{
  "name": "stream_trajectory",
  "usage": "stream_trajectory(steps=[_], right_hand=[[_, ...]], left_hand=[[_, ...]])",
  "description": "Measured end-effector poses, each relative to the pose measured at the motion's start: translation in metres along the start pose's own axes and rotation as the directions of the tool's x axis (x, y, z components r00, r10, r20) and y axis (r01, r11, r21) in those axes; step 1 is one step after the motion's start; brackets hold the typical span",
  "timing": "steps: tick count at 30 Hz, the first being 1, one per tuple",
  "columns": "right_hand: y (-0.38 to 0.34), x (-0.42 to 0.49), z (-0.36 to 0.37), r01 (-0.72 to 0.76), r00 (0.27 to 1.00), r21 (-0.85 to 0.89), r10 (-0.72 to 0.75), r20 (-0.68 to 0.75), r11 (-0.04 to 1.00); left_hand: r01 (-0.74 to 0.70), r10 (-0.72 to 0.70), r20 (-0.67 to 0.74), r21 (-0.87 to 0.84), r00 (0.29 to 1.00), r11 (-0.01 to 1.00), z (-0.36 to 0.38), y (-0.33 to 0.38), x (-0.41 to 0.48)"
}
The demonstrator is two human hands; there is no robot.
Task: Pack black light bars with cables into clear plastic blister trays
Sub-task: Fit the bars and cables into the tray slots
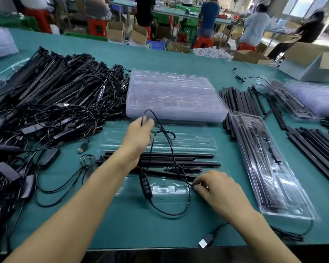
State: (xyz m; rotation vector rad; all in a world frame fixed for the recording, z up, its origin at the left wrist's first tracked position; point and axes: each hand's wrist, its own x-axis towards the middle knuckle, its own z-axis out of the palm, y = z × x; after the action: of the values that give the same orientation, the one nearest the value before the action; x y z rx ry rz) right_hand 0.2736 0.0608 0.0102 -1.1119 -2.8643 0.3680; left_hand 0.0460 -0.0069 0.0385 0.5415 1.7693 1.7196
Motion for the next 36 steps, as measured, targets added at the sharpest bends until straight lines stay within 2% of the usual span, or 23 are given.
stream_trajectory(steps=[2, 4, 6, 8, 10, 11, 12, 13, 15, 16, 17, 18, 20, 22, 26, 27, 28, 30, 31, 32, 34, 36], right_hand=[[-0.005, 0.007, -0.003, -0.016, 1.000, -0.044, 0.015, -0.011, 0.999], [-0.011, 0.012, -0.004, 0.019, 1.000, -0.138, -0.017, 0.017, 0.990], [-0.013, 0.012, -0.004, 0.063, 0.998, -0.194, -0.056, 0.042, 0.979], [-0.005, 0.012, -0.010, 0.050, 0.999, -0.146, -0.052, -0.010, 0.988], [0.009, 0.010, -0.023, -0.017, 0.992, 0.064, 0.024, -0.121, 0.998], [0.016, 0.009, -0.032, -0.049, 0.981, 0.236, 0.092, -0.172, 0.971], [0.022, 0.006, -0.041, -0.071, 0.962, 0.437, 0.177, -0.207, 0.897], [0.027, 0.001, -0.049, -0.077, 0.941, 0.629, 0.266, -0.211, 0.774], [0.030, -0.013, -0.063, -0.048, 0.919, 0.893, 0.370, -0.136, 0.448], [0.028, -0.019, -0.067, -0.028, 0.923, 0.956, 0.375, -0.087, 0.291], [0.025, -0.023, -0.070, -0.020, 0.935, 0.985, 0.351, -0.041, 0.170], [0.021, -0.028, -0.072, -0.029, 0.950, 0.996, 0.314, 0.000, 0.089], [0.012, -0.031, -0.069, -0.061, 0.973, 0.998, 0.225, 0.055, 0.021], [0.003, -0.030, -0.063, -0.084, 0.986, 0.996, 0.148, 0.083, 0.005], [-0.010, -0.026, -0.054, -0.087, 0.996, 0.996, 0.014, 0.087, -0.014], [-0.010, -0.025, -0.053, -0.070, 0.997, 0.997, 0.008, 0.071, -0.014], [-0.008, -0.024, -0.054, -0.047, 0.999, 0.999, 0.019, 0.047, 0.005], [-0.003, -0.021, -0.055, -0.004, 0.997, 0.994, 0.074, -0.004, 0.108], [-0.001, -0.019, -0.054, 0.002, 0.995, 0.986, 0.099, -0.018, 0.166], [0.000, -0.018, -0.053, -0.002, 0.993, 0.976, 0.115, -0.023, 0.216], [-0.004, -0.015, -0.047, -0.015, 0.993, 0.957, 0.115, -0.019, 0.290], [-0.013, -0.013, -0.040, -0.017, 0.997, 0.960, 0.078, -0.005, 0.280]], left_hand=[[-0.032, 0.014, 0.054, 0.340, 0.998, 0.940, -0.005, -0.012, 0.000], [-0.005, 0.019, -0.018, 0.590, 1.000, 0.807, -0.014, -0.022, 0.002], [-0.005, 0.124, -0.129, 0.672, 0.984, 0.740, -0.023, -0.024, -0.002], [-0.048, 0.266, -0.220, 0.681, 0.939, 0.731, -0.034, -0.029, -0.012], [-0.233, 0.478, -0.212, 0.663, 0.852, 0.711, -0.044, -0.035, -0.032], [-0.372, 0.579, -0.137, 0.644, 0.803, 0.668, -0.047, -0.037, -0.046], [-0.500, 0.650, -0.021, 0.621, 0.760, 0.604, -0.049, -0.038, -0.062], [-0.613, 0.693, 0.122, 0.591, 0.711, 0.525, -0.049, -0.042, -0.076], [-0.798, 0.694, 0.452, 0.519, 0.561, 0.307, -0.047, -0.050, -0.099], [-0.838, 0.638, 0.578, 0.503, 0.508, 0.212, -0.045, -0.054, -0.105], [-0.843, 0.571, 0.648, 0.513, 0.504, 0.162, -0.042, -0.057, -0.107], [-0.828, 0.507, 0.677, 0.541, 0.533, 0.147, -0.037, -0.057, -0.109], [-0.755, 0.427, 0.645, 0.637, 0.634, 0.159, -0.021, -0.055, -0.110], [-0.709, 0.369, 0.621, 0.680, 0.692, 0.185, -0.002, -0.055, -0.109], [-0.665, 0.351, 0.584, 0.725, 0.732, 0.182, 0.023, -0.053, -0.102], [-0.663, 0.382, 0.563, 0.717, 0.733, 0.215, 0.024, -0.052, -0.102], [-0.682, 0.451, 0.534, 0.675, 0.715, 0.283, 0.022, -0.053, -0.102], [-0.735, 0.586, 0.458, 0.529, 0.668, 0.424, 0.015, -0.050, -0.105], [-0.757, 0.646, 0.410, 0.465, 0.644, 0.459, 0.012, -0.048, -0.106], [-0.777, 0.685, 0.382, 0.417, 0.620, 0.471, 0.009, -0.046, -0.107], [-0.817, 0.711, 0.412, 0.372, 0.570, 0.440, 0.006, -0.042, -0.110], [-0.843, 0.701, 0.478, 0.391, 0.529, 0.370, 0.007, -0.038, -0.112]])
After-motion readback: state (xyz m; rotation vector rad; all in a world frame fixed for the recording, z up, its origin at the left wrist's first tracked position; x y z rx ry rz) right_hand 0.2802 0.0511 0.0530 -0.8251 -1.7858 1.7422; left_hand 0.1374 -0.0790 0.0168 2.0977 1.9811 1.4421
